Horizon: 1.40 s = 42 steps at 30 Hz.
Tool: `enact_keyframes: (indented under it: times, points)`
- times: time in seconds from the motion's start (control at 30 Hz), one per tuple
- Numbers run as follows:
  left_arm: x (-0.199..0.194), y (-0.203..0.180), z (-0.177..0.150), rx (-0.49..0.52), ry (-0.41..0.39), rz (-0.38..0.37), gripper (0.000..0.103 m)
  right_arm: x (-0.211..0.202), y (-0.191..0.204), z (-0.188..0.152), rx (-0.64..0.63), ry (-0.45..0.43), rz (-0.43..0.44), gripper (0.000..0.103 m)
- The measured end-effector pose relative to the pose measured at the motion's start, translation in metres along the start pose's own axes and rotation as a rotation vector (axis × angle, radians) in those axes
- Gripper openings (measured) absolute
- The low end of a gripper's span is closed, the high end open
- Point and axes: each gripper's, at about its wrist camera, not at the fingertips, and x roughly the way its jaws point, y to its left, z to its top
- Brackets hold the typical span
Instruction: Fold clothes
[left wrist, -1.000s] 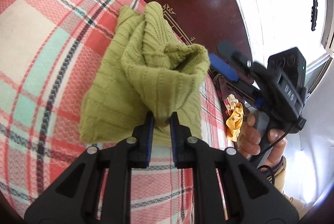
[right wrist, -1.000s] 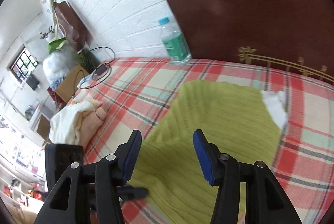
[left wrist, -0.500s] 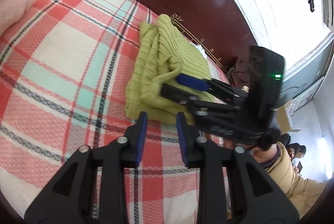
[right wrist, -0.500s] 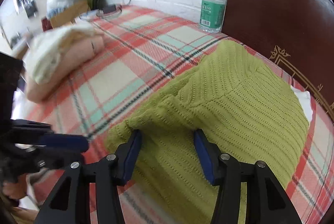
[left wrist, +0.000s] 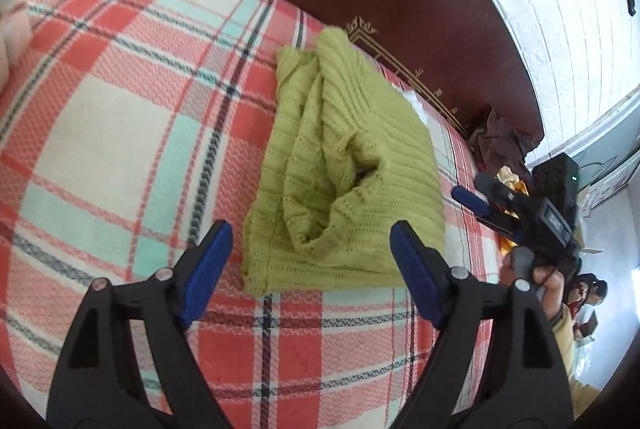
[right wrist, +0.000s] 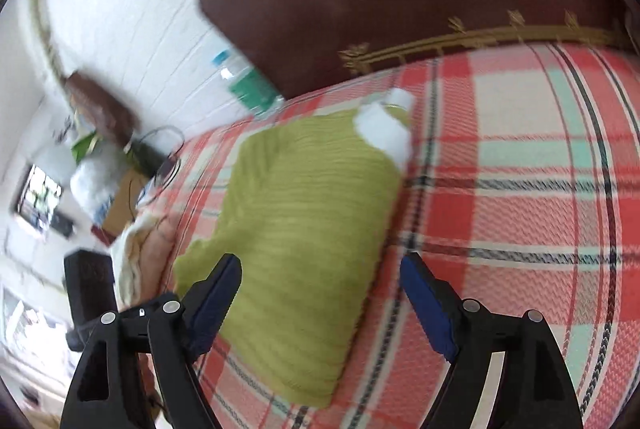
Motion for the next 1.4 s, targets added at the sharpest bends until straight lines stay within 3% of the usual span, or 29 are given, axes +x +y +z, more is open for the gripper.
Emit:
enact_keyframes:
  times: [0.17,0.33,0.37,0.43,0.47,0.5,0.57,0.67,0.87,1.1,1.23,1.4]
  points:
    - [0.014,-0.001,-0.004,-0.009,0.065,-0.015,0.083,0.026,-0.020,0.016,0.077,0.006,0.032,0.084]
    - [0.018,-0.005,-0.003,0.009,0.082,-0.044,0.084,0.061,-0.012,0.027,0.055,0.024,0.070,0.084]
    - [0.019,-0.005,-0.003,0.012,0.086,-0.051,0.082,0.068,-0.008,0.028,0.043,0.026,0.078,0.083]
    - [0.021,-0.007,-0.003,0.024,0.099,-0.061,0.064,0.080,-0.003,0.030,0.025,0.032,0.092,0.083]
    - [0.025,-0.007,-0.003,0.027,0.115,-0.065,0.046,0.082,-0.004,0.030,0.029,0.037,0.093,0.077]
    - [0.028,-0.006,-0.002,0.018,0.127,-0.070,0.037,0.083,-0.005,0.030,0.033,0.042,0.094,0.072]
    - [0.030,-0.002,-0.002,-0.007,0.140,-0.086,0.029,0.086,-0.007,0.031,0.041,0.052,0.096,0.035]
    - [0.021,0.001,0.000,-0.038,0.136,-0.129,0.023,0.089,-0.008,0.032,0.054,0.066,0.102,0.030]
    - [-0.031,-0.008,0.008,-0.022,0.073,-0.204,0.021,0.059,0.025,0.042,0.064,0.033,0.195,0.026]
    - [-0.177,-0.003,0.029,0.057,-0.117,-0.212,0.021,0.036,0.139,0.059,-0.032,-0.031,0.389,0.026]
    - [-0.262,0.025,0.033,0.043,-0.243,-0.123,0.022,0.052,0.218,0.061,-0.079,-0.040,0.516,0.026]
    - [-0.347,0.079,0.025,-0.018,-0.370,0.040,0.022,0.113,0.314,0.039,-0.116,0.037,0.646,0.026]
